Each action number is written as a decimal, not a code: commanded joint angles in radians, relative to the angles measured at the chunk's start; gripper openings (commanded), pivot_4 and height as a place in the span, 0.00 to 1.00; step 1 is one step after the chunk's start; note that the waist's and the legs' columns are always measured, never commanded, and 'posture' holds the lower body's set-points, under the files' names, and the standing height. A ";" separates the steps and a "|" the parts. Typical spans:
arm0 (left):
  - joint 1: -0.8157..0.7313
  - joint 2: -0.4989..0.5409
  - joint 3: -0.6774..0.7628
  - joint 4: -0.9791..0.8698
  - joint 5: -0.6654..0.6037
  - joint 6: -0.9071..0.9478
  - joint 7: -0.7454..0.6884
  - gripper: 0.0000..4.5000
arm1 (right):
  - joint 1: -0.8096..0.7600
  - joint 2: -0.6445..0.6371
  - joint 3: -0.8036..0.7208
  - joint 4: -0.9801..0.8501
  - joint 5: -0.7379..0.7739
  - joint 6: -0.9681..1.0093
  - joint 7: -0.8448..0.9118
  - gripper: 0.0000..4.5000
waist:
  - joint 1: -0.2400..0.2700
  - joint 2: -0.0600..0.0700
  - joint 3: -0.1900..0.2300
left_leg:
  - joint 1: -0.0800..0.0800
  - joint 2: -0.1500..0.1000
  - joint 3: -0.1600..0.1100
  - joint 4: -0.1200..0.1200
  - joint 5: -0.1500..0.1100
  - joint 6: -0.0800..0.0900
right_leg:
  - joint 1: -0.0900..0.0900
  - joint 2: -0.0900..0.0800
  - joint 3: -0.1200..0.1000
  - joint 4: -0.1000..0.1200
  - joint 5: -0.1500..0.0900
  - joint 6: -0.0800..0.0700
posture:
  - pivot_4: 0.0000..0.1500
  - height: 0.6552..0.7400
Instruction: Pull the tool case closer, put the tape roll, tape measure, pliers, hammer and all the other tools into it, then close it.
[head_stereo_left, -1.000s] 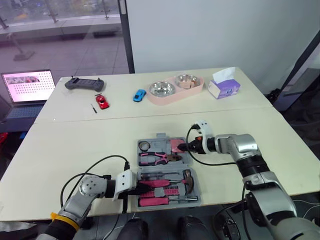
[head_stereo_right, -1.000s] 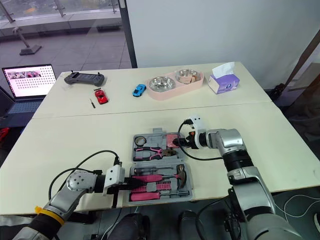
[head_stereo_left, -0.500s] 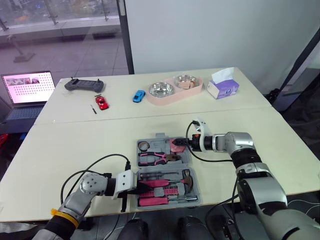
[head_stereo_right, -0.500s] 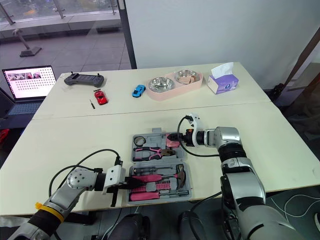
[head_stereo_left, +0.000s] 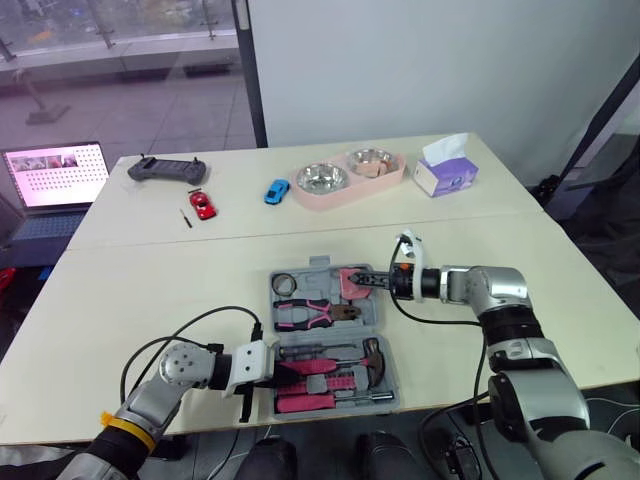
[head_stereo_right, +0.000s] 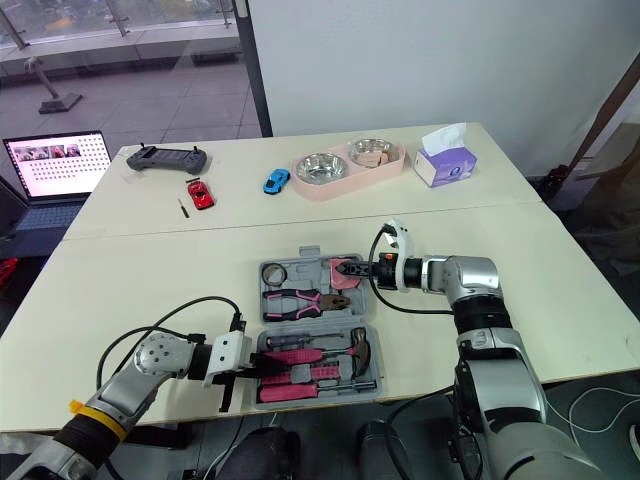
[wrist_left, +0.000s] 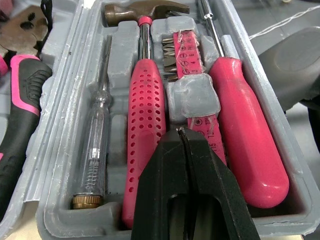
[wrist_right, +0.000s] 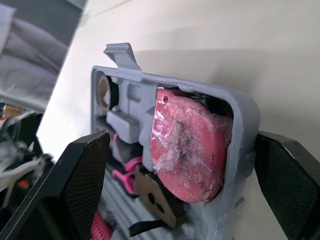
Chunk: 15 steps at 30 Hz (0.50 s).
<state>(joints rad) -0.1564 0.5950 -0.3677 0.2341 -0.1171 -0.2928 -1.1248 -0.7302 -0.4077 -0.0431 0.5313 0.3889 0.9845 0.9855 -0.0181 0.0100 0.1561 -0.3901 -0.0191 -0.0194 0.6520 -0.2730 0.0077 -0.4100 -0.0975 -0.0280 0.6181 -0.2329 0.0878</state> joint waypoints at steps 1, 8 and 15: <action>0.011 0.037 -0.002 0.116 0.097 0.043 0.037 0.00 | 0.016 -0.016 0.022 -0.110 0.046 0.007 0.058 0.99 | 0.001 0.000 0.000 | 0.000 0.000 0.000 -0.001 0.000 0.000 | 0.000 0.000 0.000 0.000 0.000 0.000 | 1.00 1.00; -0.001 0.040 0.007 0.104 0.090 0.055 0.047 0.00 | 0.079 -0.074 0.045 -0.246 0.073 -0.008 0.115 0.99 | 0.005 0.000 0.000 | 0.000 0.000 0.000 -0.002 0.000 0.000 | -0.001 0.000 -0.001 -0.001 0.000 -0.002 | 1.00 1.00; 0.001 0.047 0.029 0.087 0.072 0.082 0.056 0.00 | 0.099 -0.117 0.063 -0.308 0.087 -0.019 0.146 0.99 | 0.005 0.000 0.000 | 0.000 0.000 -0.001 -0.002 0.000 0.000 | -0.001 0.000 -0.001 -0.001 -0.001 -0.002 | 1.00 1.00</action>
<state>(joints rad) -0.1664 0.5969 -0.3718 0.2374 -0.1172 -0.2876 -1.1229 -0.6259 -0.5120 0.0171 0.2786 0.4380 0.9759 1.0946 -0.0132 0.0100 0.1562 -0.3903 -0.0190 -0.0202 0.6498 -0.2730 0.0078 -0.4108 -0.0974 -0.0291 0.6170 -0.2335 0.0858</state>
